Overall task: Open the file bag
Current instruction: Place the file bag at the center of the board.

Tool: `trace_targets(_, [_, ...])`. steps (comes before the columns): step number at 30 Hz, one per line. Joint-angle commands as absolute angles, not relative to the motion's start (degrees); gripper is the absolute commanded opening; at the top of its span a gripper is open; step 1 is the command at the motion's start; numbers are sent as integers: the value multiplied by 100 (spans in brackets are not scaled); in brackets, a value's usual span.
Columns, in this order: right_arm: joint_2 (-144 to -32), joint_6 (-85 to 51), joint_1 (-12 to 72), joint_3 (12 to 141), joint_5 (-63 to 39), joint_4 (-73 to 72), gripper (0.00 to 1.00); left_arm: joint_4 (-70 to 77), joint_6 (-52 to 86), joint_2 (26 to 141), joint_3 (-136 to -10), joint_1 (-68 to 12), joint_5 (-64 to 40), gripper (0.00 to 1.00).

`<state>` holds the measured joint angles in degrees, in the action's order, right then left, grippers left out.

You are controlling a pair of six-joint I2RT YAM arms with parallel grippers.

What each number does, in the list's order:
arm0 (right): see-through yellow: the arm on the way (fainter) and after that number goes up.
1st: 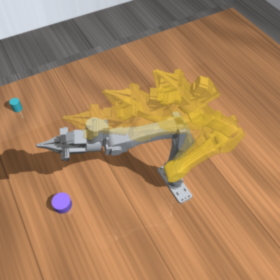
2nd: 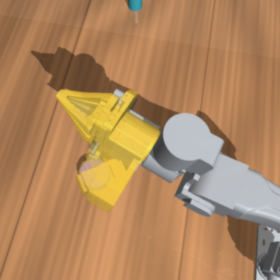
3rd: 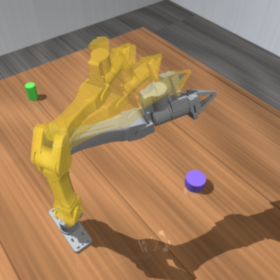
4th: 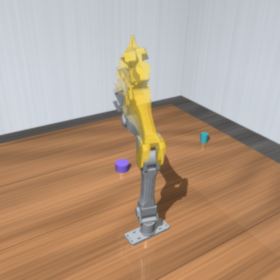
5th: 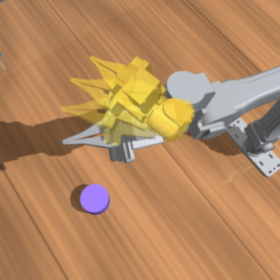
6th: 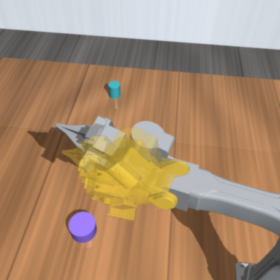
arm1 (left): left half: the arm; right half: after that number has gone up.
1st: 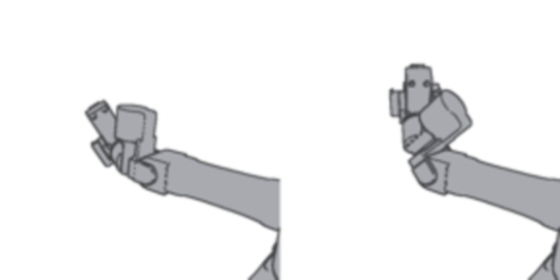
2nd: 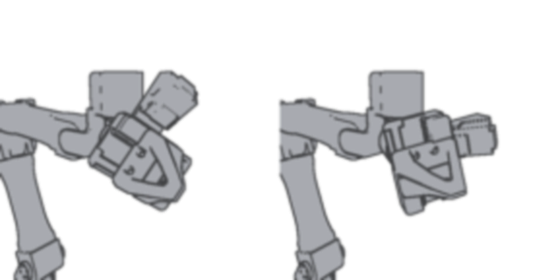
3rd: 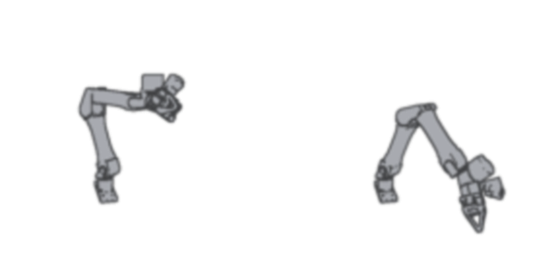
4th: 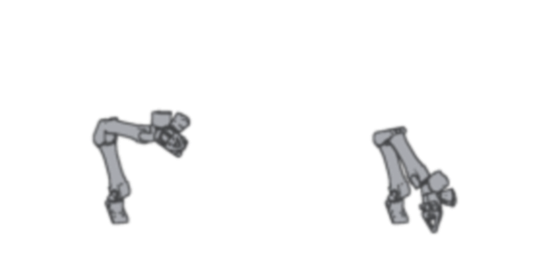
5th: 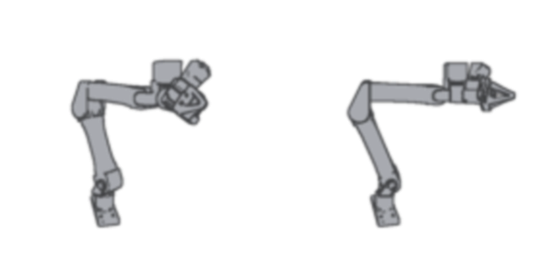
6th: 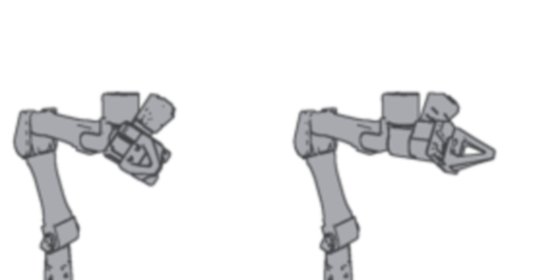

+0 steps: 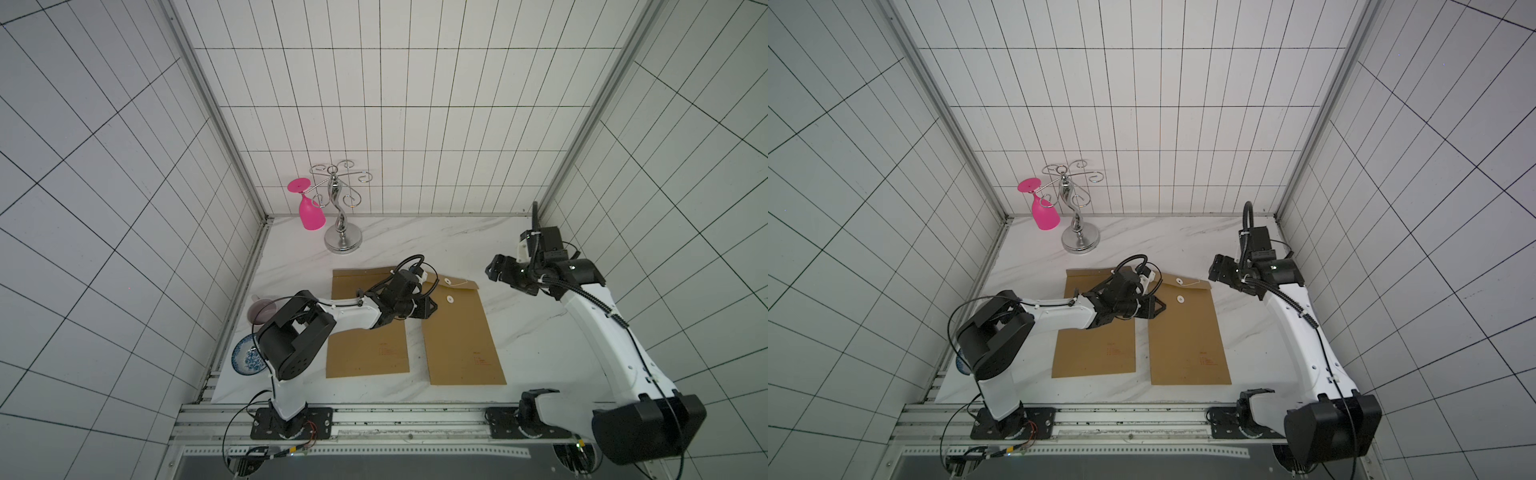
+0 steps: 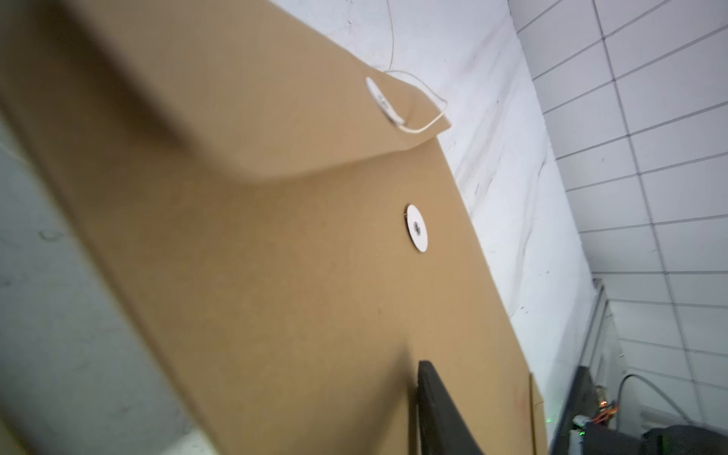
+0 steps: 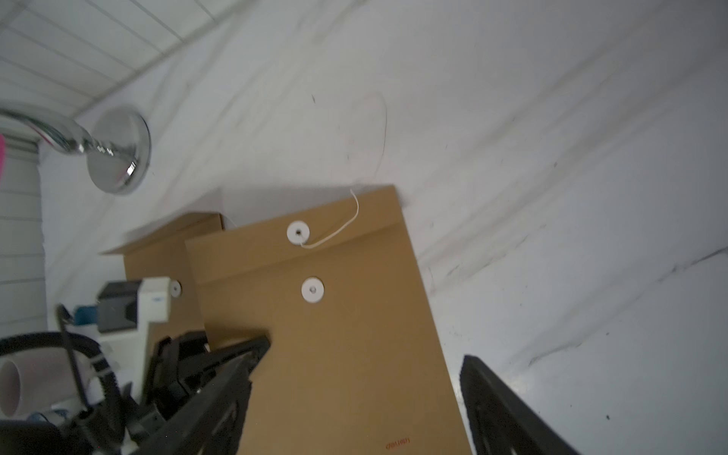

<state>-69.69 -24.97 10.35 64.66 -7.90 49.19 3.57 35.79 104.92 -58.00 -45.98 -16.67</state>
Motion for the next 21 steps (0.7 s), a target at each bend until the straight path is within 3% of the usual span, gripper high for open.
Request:
trace_targets(1, [-6884, -2647, 1321, 5596, -788, 4531, 83, 135, 3412, 10450, -5896, -4477, -1442, 59])
trace_targets(6, [-6946, -2716, 1366, 4738, -971, 4004, 79, -403, 3268, 10191, -6014, -4177, -1165, 66])
trace_targets(8, [-7049, -2711, 1362, 4615, -993, 3876, 77, -749, 3120, 10016, -6046, -4112, -898, 75])
trace_targets(11, [-7240, -2672, 1372, 4597, -994, 3681, 75, -1142, 3083, 9516, -5928, -4155, -171, 72])
trace_targets(14, [-7463, -2628, 1376, 4648, -960, 3394, 74, -1062, 3181, 9202, -5737, -4418, -100, 50])
trace_targets(16, [-7720, -2628, 1386, 4723, -967, 3157, 67, -977, 3320, 9308, -5717, -4738, -256, 21])
trace_targets(17, [-7851, -2628, 1400, 4756, -968, 3053, 65, -976, 3391, 9413, -5741, -4890, -284, 12])
trace_targets(19, [-8140, -2596, 1437, 4863, -1005, 2859, 55, -916, 3522, 9697, -5796, -5199, -293, 2])
trace_targets(21, [-8361, -2527, 1497, 4937, -957, 2647, 41, -863, 3652, 9914, -5814, -5383, -218, 0])
